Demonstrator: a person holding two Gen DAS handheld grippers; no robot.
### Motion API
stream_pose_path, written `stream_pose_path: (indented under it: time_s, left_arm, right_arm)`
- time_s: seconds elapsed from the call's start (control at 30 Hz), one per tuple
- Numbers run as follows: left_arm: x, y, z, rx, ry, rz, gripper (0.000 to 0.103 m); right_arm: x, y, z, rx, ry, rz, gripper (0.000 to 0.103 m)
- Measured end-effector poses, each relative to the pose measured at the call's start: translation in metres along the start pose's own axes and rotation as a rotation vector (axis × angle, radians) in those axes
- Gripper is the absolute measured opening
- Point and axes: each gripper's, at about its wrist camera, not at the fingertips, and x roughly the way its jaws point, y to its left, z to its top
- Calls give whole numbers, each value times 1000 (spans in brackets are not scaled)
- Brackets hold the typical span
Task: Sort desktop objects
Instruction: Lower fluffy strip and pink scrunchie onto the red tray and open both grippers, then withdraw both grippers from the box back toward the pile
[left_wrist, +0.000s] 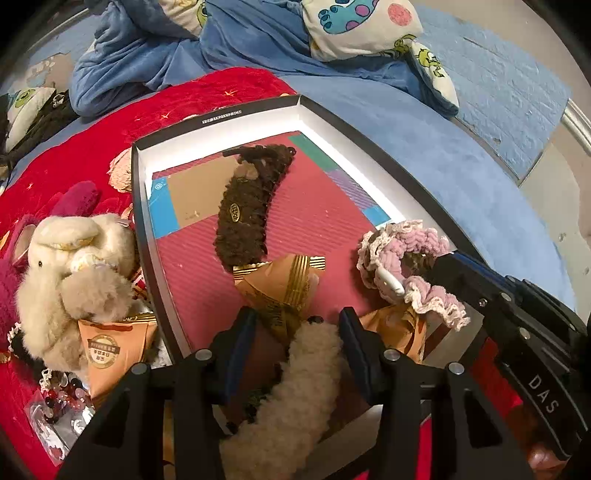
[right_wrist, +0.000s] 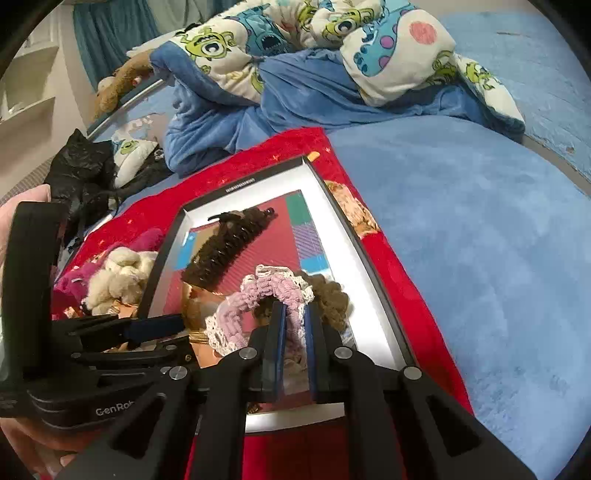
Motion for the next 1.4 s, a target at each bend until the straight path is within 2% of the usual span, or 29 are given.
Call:
stream_pose_path:
  time_s: [0.13,0.17,0.23,0.27,0.3,0.33,0.37,0.4,0.43,0.47,0.53,0.8,1.0,1.4]
  left_arm:
    - [-1,-3,0,-12,3,1,49]
    - [0,-3,2,-13,6,24,50]
    - [3,-5,4,-13,24,101,60]
    - [3,-4,5,-22,32,111,65]
    - [1,-2,5,-40,38,82,69]
    - [0,-2,5,-53,43,61,72]
    - [-1,-2,6,-62,48,40,78]
    - [-2,-4,6,-59,55,22,87]
    - [-3,-8,6,-40,66,11,94]
    - [-4,-12,6,-25,72,13,103]
    - [-11,-15,6,-11,47,27,103]
    - [-29,-14,-1,-27,13,22,103]
    - [-49,4,-4,-54,-15,18,103]
    - [-84,42,-18,-76,-48,12,103]
  right_arm:
    - [-7,3,3,-18,-30,-25,16]
    - [-9,2,3,-14,-32,-19,16]
    - [-11,1,5,0,-31,-7,19]
    - [-14,-1,5,16,-41,-10,26]
    - [-17,-2,6,22,-49,-15,37]
    - [-19,-3,6,29,-61,-22,41]
    - [-22,-5,6,36,-71,-27,57]
    - [-24,-7,6,47,-80,-30,83]
    - [-25,-8,6,56,-86,-30,95]
    - [-27,-12,6,80,-94,-32,102]
    - [-27,-18,6,117,-62,-43,103]
    - [-39,-16,2,131,-83,-55,103]
    - [-48,-10,-2,158,-94,-40,103]
    - [-60,34,-4,132,-95,-10,103]
